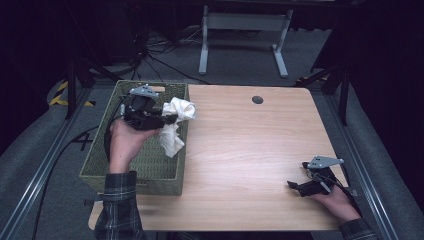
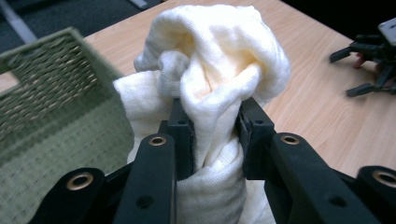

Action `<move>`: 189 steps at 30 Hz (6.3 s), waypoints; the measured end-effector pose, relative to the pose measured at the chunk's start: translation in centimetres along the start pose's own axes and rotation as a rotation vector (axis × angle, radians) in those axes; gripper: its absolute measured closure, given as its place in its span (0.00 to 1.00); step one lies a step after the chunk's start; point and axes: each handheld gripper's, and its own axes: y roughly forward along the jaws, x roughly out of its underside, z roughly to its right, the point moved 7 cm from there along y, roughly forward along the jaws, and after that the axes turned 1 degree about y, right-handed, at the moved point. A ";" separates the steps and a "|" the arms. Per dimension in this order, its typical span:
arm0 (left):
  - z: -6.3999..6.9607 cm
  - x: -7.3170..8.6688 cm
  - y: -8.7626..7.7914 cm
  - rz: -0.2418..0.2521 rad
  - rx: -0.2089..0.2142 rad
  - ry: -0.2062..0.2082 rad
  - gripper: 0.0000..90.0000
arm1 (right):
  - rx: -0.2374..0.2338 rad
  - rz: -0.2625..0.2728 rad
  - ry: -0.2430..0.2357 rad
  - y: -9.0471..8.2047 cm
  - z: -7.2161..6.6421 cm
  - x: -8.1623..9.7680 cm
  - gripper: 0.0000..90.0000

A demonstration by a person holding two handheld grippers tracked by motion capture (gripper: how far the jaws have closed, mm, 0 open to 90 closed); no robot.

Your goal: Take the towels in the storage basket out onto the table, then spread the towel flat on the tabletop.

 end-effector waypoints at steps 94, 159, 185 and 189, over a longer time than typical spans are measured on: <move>18.2 6.8 24.9 -0.393 0.373 0.363 0.77 | -0.001 0.000 0.000 0.0 0.0 0.0 0.00; 12.5 4.1 17.9 -0.081 0.200 0.161 0.99 | -0.168 0.011 -0.122 -0.4 -3.7 -3.0 0.56; 10.3 3.2 17.5 -0.048 0.099 0.080 0.99 | -0.187 0.091 -0.089 -2.1 -1.1 -8.1 0.99; 9.1 2.8 18.1 -0.060 0.044 0.057 0.99 | -0.184 0.081 -0.068 -1.5 0.6 -9.2 0.99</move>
